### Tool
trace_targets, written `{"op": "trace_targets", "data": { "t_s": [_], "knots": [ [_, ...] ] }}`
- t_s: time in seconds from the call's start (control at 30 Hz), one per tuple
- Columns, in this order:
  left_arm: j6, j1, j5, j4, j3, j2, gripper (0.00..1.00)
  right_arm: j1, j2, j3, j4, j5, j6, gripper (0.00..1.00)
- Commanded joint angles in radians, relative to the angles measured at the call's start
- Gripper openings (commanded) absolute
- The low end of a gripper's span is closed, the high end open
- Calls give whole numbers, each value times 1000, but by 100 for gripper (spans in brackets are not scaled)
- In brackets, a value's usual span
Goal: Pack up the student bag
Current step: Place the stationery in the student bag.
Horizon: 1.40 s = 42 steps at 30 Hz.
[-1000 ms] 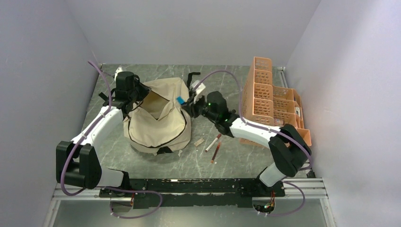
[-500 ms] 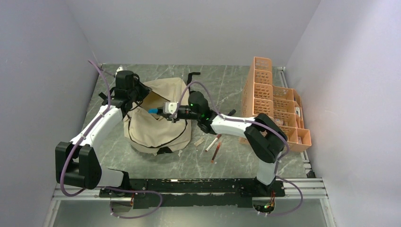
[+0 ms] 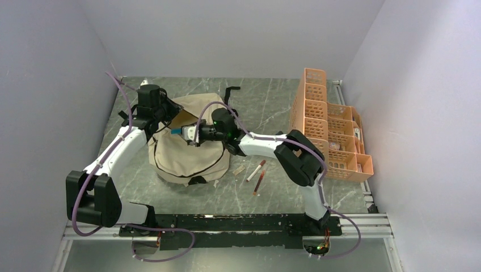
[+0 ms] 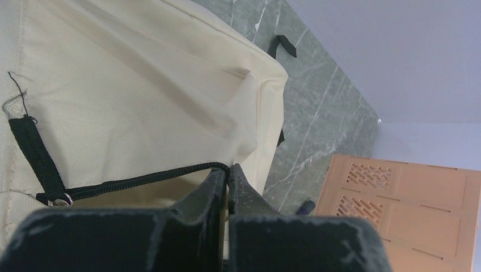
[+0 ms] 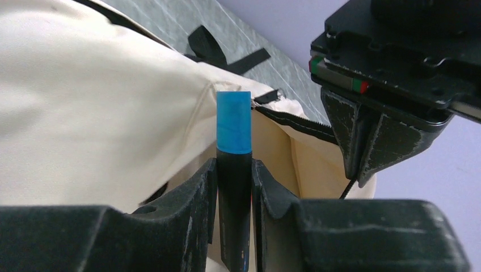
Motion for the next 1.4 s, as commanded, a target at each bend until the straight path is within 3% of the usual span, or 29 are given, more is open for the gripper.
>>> {"op": "trace_targets", "data": {
  "t_s": [0.0, 0.33, 0.57, 0.77, 0.9, 1.03, 1.37],
  "knots": [
    [12, -5, 34, 30, 38, -34, 5, 0, 43, 65, -24, 90, -62, 0],
    [15, -5, 39, 19, 41, -45, 5, 0, 165, 219, -109, 235, -154, 0],
    [10, -5, 40, 12, 41, -44, 5, 6, 261, 349, -173, 419, -266, 6],
    [9, -5, 38, 6, 44, -40, 5, 13, 304, 370, -98, 567, -351, 13],
    [7, -5, 39, 7, 48, -35, 5, 15, 286, 339, -79, 549, -352, 34],
    [7, -5, 39, 7, 50, -32, 5, 16, 251, 299, -51, 508, -313, 46],
    [21, 1, 9, -2, 56, -22, 5, 32, 101, 123, 48, 426, -200, 49]
  ]
}}
